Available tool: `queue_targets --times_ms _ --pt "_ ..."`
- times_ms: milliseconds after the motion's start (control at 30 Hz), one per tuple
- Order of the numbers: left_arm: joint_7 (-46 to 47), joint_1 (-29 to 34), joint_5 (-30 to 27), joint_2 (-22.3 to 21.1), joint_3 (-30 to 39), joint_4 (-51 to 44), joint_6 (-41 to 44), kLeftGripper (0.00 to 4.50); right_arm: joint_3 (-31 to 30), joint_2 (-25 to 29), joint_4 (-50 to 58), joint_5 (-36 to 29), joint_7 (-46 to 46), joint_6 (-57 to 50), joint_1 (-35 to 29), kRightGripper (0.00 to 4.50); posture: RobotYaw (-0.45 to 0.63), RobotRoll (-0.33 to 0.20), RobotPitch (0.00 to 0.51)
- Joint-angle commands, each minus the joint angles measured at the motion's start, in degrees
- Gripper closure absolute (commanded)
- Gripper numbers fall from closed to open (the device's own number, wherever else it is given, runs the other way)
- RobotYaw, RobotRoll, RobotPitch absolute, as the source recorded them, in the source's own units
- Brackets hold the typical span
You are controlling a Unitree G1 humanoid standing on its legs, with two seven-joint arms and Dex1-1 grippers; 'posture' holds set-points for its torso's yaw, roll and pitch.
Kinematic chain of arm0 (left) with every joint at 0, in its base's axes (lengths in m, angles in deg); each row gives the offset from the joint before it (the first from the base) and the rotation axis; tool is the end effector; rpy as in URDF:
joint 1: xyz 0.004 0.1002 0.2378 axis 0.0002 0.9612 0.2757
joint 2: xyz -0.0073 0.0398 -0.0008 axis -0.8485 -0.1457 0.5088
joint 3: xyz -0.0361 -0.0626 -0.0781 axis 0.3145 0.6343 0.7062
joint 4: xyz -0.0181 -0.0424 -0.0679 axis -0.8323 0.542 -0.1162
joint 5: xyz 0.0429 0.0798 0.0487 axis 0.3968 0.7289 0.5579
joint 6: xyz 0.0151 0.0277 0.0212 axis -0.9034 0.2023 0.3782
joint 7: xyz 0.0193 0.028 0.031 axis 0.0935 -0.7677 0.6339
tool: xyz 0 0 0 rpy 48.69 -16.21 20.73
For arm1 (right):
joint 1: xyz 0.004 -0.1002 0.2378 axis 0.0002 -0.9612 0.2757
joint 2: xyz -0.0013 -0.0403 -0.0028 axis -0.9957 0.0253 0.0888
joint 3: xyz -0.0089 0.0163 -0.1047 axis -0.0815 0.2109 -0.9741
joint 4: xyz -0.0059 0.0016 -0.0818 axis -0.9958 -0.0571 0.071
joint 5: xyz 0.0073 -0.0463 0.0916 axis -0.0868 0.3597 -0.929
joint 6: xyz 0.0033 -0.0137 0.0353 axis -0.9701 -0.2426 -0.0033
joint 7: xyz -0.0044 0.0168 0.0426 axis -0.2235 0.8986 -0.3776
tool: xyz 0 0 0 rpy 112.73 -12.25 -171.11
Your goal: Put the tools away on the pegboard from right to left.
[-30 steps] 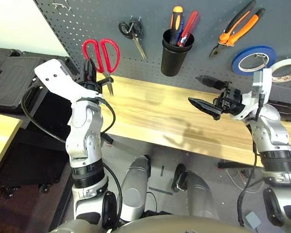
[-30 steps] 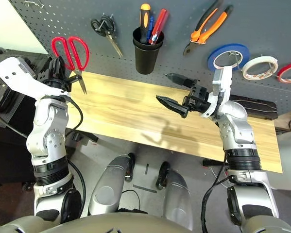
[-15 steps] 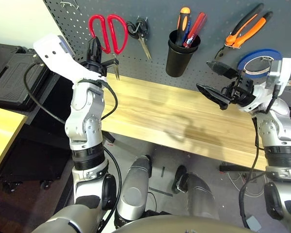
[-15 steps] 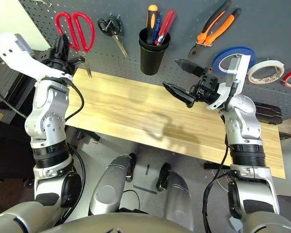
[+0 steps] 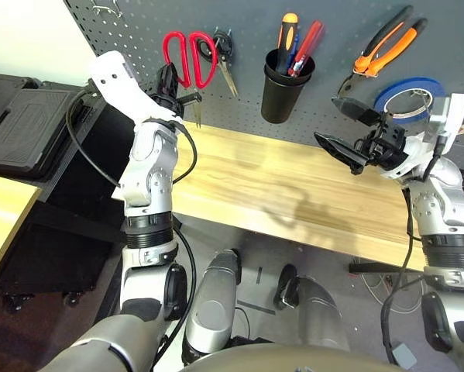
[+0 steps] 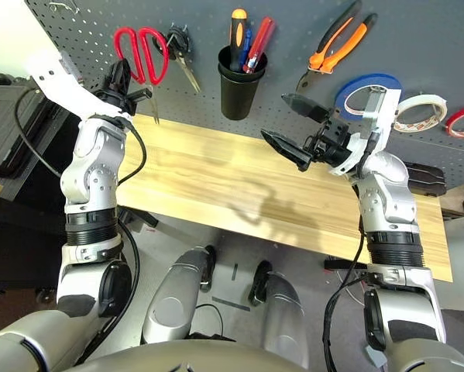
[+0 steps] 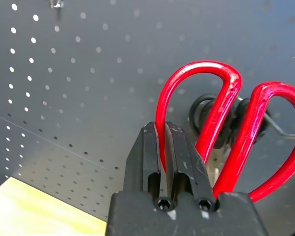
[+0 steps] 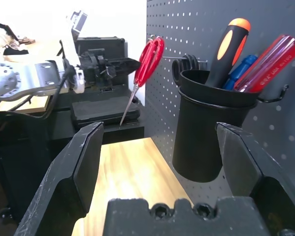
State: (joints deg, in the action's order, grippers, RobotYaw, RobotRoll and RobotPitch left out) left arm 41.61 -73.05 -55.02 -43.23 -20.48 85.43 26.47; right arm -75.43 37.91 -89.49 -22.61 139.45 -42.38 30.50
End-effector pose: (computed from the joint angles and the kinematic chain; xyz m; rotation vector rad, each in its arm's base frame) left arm 0.3121 0.1630 0.1909 -0.3264 -0.3007 -0.0425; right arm 0.2773 -0.2468 0.1534 -0.0382 -0.4594 1.0141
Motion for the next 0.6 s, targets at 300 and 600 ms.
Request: queue_targets --times_ms 300,600 --pt "-4.96 -9.47 3.81 -2.69 -1.50 22.63 -5.45 4.18 -0.41 -1.44 -0.09 3.30 -2.96 2.36 -0.33 0.00 0.23 0.000 0.174" --pt "-14.38 3.83 8.40 -6.47 -8.51 17.77 -5.33 0.86 -1.05 -3.69 -0.29 8.39 -8.25 5.48 -4.84 0.00 0.20 0.000 0.182"
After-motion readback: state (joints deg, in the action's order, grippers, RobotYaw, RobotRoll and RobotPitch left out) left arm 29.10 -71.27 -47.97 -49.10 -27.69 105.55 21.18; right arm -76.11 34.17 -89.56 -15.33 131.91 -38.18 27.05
